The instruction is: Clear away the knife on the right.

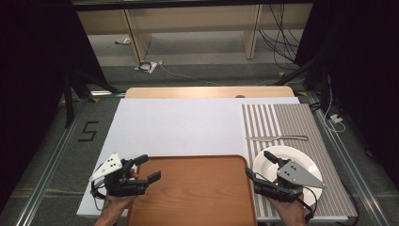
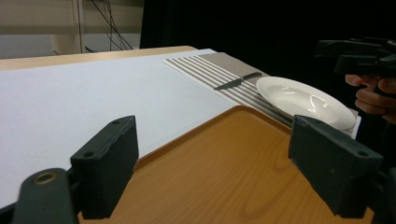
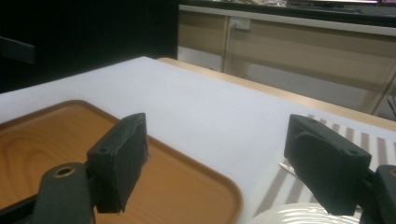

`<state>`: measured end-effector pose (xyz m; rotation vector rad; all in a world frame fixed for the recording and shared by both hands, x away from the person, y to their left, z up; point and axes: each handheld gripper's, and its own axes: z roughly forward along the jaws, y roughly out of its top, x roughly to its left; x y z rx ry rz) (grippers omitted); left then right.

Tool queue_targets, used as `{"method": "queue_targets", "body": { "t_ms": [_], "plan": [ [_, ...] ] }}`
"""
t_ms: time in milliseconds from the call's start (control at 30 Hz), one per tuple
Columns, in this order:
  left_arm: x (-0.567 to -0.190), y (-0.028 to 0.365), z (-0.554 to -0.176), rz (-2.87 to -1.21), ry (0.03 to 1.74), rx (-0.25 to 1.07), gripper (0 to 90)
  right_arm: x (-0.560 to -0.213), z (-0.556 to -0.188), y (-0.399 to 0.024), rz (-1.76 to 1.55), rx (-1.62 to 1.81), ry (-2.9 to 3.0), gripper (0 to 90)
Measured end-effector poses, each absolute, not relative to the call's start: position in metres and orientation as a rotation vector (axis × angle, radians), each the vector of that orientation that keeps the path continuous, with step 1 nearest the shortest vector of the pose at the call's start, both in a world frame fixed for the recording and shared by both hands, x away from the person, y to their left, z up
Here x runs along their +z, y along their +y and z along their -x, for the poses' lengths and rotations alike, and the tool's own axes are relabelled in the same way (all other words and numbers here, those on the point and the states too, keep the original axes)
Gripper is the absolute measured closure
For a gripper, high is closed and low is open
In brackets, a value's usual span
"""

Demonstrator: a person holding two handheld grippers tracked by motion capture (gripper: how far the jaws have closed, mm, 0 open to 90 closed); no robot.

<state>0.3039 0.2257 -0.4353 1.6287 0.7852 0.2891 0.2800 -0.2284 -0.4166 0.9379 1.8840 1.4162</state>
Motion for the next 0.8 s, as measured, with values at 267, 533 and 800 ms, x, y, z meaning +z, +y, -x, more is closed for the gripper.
{"method": "queue_targets", "body": {
  "t_ms": [267,533,800],
  "plan": [
    [-0.435,0.227,-0.304,-1.629,0.787,0.293,16.0,-0.416,-0.294,-0.238,-0.97,1.342,1.885,23.0],
    [-0.435,0.227,-0.304,-1.627,0.79,0.296,16.1,-0.409,-0.31,-0.246,-0.97,1.228,1.899,23.3],
    [-0.435,0.228,-0.303,-1.621,0.795,0.3,16.0,-0.405,-0.328,-0.259,-0.991,1.133,1.932,24.1]
  ]
}}
